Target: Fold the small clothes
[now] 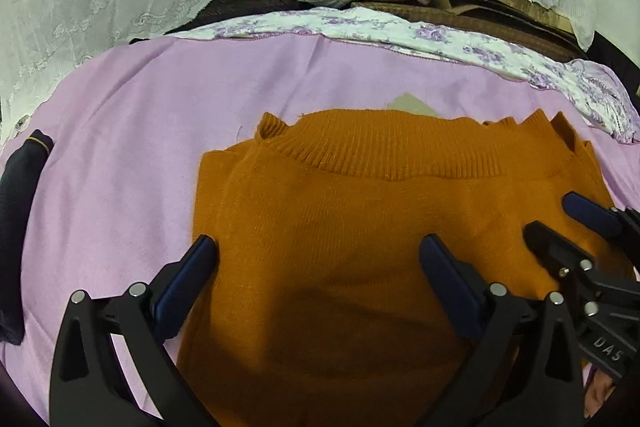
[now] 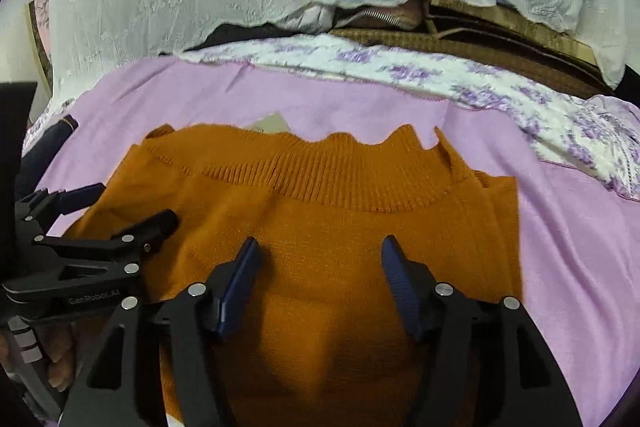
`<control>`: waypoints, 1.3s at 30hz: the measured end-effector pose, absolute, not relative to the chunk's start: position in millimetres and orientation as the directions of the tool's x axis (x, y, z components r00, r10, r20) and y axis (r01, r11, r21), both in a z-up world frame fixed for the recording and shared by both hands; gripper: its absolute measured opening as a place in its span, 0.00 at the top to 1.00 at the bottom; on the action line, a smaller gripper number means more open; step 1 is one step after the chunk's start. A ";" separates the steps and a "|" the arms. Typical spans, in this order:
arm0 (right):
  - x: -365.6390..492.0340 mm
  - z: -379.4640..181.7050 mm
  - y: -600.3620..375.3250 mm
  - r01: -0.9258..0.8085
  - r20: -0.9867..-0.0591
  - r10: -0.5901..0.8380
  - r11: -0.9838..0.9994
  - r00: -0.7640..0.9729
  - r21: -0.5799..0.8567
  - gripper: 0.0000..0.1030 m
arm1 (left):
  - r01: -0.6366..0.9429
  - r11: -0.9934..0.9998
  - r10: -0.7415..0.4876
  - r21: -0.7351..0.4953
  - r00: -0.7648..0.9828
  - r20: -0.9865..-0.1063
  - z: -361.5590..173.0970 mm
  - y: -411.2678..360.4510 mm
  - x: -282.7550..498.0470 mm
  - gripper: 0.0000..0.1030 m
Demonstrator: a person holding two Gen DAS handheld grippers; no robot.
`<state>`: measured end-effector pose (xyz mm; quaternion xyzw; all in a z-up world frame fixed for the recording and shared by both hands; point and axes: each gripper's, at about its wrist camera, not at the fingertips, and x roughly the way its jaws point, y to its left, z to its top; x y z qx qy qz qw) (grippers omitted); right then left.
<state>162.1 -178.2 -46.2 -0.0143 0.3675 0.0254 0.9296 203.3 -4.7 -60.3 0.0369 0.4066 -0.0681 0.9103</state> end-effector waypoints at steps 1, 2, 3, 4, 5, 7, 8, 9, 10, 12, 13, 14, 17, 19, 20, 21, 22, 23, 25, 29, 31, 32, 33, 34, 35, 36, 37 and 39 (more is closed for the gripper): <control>153.5 -43.5 -179.7 -0.035 -0.663 0.013 0.999 0.748 -0.020 0.35 | 0.146 0.989 -0.084 0.020 0.668 -0.740 -59.5 -4.2 199.3 0.04; 146.2 -40.6 -180.6 -0.017 -0.647 -0.007 0.999 0.762 -0.031 0.28 | 0.137 0.990 -0.069 0.033 0.678 -0.732 -58.2 -4.1 193.8 0.04; 142.6 -39.6 -180.2 -0.008 -0.641 -0.018 0.999 0.767 -0.038 0.26 | 0.132 0.990 -0.061 0.042 0.687 -0.724 -57.0 -4.0 187.5 0.04; 137.6 -39.6 -179.3 -0.004 -0.640 -0.025 0.999 0.768 -0.043 0.25 | 0.131 0.990 -0.057 0.048 0.695 -0.716 -55.6 -3.8 181.7 0.04; 132.2 -41.1 -178.5 -0.003 -0.646 -0.030 0.999 0.763 -0.050 0.25 | 0.134 0.990 -0.056 0.054 0.702 -0.710 -54.0 -3.9 175.2 0.04; 122.9 -43.1 -177.4 0.009 -0.657 -0.045 0.998 0.753 -0.059 0.23 | 0.136 0.988 -0.045 0.074 0.708 -0.704 -53.2 -5.2 162.4 0.04; 118.0 -43.6 -178.5 0.022 -0.659 -0.054 0.998 0.750 -0.057 0.21 | 0.136 0.987 -0.039 0.082 0.706 -0.707 -54.1 -5.6 156.9 0.04; 116.1 -44.6 -179.7 0.030 -0.664 -0.061 0.998 0.745 -0.057 0.17 | 0.135 0.987 -0.036 0.084 0.704 -0.709 -54.5 -5.4 154.5 0.04; 113.8 -46.7 -180.3 0.036 -0.675 -0.068 0.998 0.735 -0.061 0.15 | 0.132 0.988 -0.033 0.084 0.702 -0.712 -54.9 -4.3 151.8 0.04; 109.4 -50.7 -178.3 0.035 -0.695 -0.082 0.996 0.714 -0.082 0.12 | 0.128 0.989 -0.037 0.072 0.695 -0.718 -55.7 -1.0 147.4 0.04; 106.2 -51.0 -176.9 0.037 -0.693 -0.094 0.995 0.714 -0.097 0.12 | 0.124 0.990 -0.038 0.067 0.691 -0.721 -56.3 1.0 145.3 0.04; 102.7 -52.0 -174.4 0.038 -0.694 -0.103 0.993 0.712 -0.108 0.11 | 0.122 0.990 -0.039 0.063 0.688 -0.725 -57.0 2.4 142.8 0.04; 94.8 -55.3 -171.0 0.033 -0.706 -0.114 0.991 0.699 -0.127 0.09 | 0.111 0.991 -0.026 0.068 0.681 -0.732 -59.1 5.9 136.0 0.04; 89.7 -55.9 -172.0 0.033 -0.712 -0.107 0.993 0.694 -0.117 0.09 | 0.104 0.992 -0.020 0.069 0.680 -0.733 -60.1 7.7 129.3 0.04; 86.2 -56.0 -174.0 0.033 -0.715 -0.096 0.994 0.692 -0.102 0.09 | 0.100 0.993 -0.018 0.068 0.680 -0.733 -60.2 9.1 125.3 0.04; 83.6 -56.0 -175.5 0.034 -0.716 -0.089 0.995 0.692 -0.090 0.09 | 0.097 0.993 -0.017 0.067 0.680 -0.733 -60.1 10.4 122.5 0.04; 81.4 -55.5 -176.7 0.034 -0.717 -0.082 0.996 0.693 -0.081 0.08 | 0.093 0.993 -0.015 0.067 0.681 -0.732 -59.9 11.9 118.7 0.04; 77.4 -55.1 -178.0 0.034 -0.715 -0.072 0.997 0.695 -0.067 0.08 | 0.088 0.994 -0.011 0.068 0.684 -0.730 -59.3 13.3 114.7 0.04; 70.3 -53.8 -180.1 0.033 -0.711 -0.057 0.998 0.701 -0.047 0.08 | 0.082 0.994 -0.006 0.070 0.690 -0.724 -57.8 15.0 107.2 0.04; 51.3 -49.3 -186.3 0.035 -0.688 -0.020 0.999 0.725 0.009 0.08 | 0.074 0.994 0.002 0.075 0.701 -0.713 -54.9 17.5 93.5 0.04; 41.9 -46.2 -193.3 0.042 -0.672 0.009 0.997 0.741 0.060 0.08 | 0.076 0.995 -0.008 0.065 0.709 -0.706 -51.5 19.1 86.1 0.04; 36.7 -44.0 -199.5 0.057 -0.660 0.020 0.994 0.751 0.095 0.08 | 0.078 0.995 -0.015 0.057 0.712 -0.702 -49.8 20.1 83.6 0.04; 32.2 -42.0 -207.5 0.076 -0.647 0.032 0.988 0.762 0.138 0.08 | 0.078 0.996 -0.023 0.048 0.717 -0.696 -47.0 21.3 80.5 0.04; 28.8 -40.5 -216.9 0.093 -0.634 0.050 0.977 0.772 0.190 0.08 | 0.078 0.996 -0.025 0.045 0.721 -0.692 -45.0 21.5 79.6 0.04; 26.5 -39.5 -226.4 0.110 -0.622 0.067 0.964 0.780 0.242 0.08 | 0.079 0.996 -0.026 0.044 0.724 -0.689 -42.8 21.2 79.6 0.04; 25.9 -38.5 -233.9 0.124 -0.612 0.079 0.951 0.787 0.282 0.08 | 0.081 0.996 -0.034 0.036 0.725 -0.688 -39.2 20.2 81.1 0.04; 24.3 -38.3 -246.2 0.146 -0.595 0.098 0.926 0.798 0.348 0.08 | 0.086 0.996 -0.044 0.026 0.722 -0.691 -37.1 19.4 83.7 0.04; 23.6 -41.5 -263.0 0.170 -0.577 0.130 0.883 0.806 0.438 0.08 | 0.105 0.994 -0.082 -0.009 0.712 -0.698 -31.4 13.3 89.6 0.04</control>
